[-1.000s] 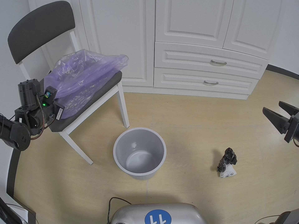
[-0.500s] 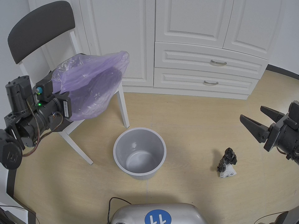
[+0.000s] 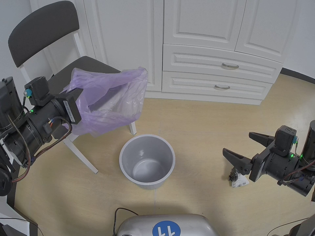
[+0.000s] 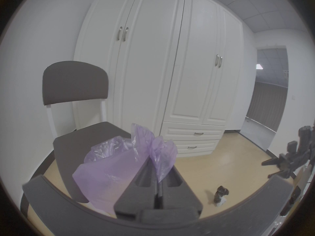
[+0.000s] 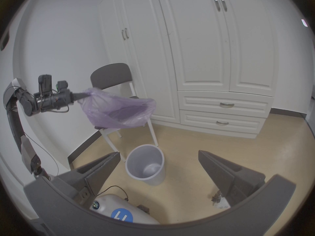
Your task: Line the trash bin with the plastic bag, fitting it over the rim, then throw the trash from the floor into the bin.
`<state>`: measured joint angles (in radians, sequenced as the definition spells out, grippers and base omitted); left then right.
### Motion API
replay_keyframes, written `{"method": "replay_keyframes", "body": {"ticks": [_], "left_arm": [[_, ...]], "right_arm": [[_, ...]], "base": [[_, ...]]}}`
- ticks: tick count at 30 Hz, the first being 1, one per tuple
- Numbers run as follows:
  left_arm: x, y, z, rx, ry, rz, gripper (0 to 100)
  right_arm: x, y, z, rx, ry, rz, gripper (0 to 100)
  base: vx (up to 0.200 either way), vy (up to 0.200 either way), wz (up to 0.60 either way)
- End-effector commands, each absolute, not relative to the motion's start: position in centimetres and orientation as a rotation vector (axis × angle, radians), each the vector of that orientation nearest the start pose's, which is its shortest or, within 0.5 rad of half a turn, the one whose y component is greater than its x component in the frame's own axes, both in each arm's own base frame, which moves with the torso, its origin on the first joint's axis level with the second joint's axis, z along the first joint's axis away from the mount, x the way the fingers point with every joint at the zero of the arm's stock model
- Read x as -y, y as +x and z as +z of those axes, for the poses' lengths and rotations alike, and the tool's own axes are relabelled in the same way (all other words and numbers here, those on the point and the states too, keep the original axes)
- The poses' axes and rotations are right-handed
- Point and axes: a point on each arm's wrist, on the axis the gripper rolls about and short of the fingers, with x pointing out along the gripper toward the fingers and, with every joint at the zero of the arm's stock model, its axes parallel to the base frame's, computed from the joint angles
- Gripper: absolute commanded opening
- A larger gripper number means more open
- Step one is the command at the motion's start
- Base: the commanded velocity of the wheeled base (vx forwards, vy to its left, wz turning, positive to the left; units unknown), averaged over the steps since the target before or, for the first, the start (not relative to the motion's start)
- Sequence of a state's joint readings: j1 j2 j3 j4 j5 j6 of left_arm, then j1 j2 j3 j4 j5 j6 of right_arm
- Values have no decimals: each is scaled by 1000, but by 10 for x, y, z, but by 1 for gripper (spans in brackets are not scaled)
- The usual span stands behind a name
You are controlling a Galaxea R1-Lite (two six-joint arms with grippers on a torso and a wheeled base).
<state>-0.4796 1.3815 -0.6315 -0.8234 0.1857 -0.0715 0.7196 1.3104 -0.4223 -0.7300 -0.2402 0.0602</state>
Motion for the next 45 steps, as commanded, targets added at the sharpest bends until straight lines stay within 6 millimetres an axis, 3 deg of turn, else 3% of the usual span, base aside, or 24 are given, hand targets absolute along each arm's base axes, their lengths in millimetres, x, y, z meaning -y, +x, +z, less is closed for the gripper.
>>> {"method": "replay_keyframes", "body": {"ticks": [1, 6, 10, 13, 15, 21, 35, 45], "left_arm": [[105, 189, 246, 91, -106, -344, 0], [101, 174, 251, 119, -113, -389, 0], [99, 162, 256, 145, -124, -440, 0], [100, 160, 257, 155, -130, -448, 0], [100, 160, 260, 163, -140, -449, 0], [101, 158, 263, 181, -150, -460, 0], [105, 146, 267, 231, -206, -524, 0], [96, 113, 275, 297, -232, -665, 0]], "right_arm": [[-135, 145, 174, -199, -45, 489, 100], [-147, 142, 166, -225, -61, 467, 100], [-166, 144, 156, -245, 36, 501, 100], [-174, 149, 149, -257, 60, 500, 100], [-186, 158, 134, -268, 69, 475, 100], [-210, 162, 116, -255, 186, 513, 100], [-233, 171, 92, -325, 323, 525, 100], [-231, 182, 111, -312, 537, 585, 100]], "base": [[0, 0, 0], [0, 0, 0], [0, 0, 0], [0, 0, 0], [0, 0, 0], [0, 0, 0], [0, 0, 0], [0, 0, 0]]}}
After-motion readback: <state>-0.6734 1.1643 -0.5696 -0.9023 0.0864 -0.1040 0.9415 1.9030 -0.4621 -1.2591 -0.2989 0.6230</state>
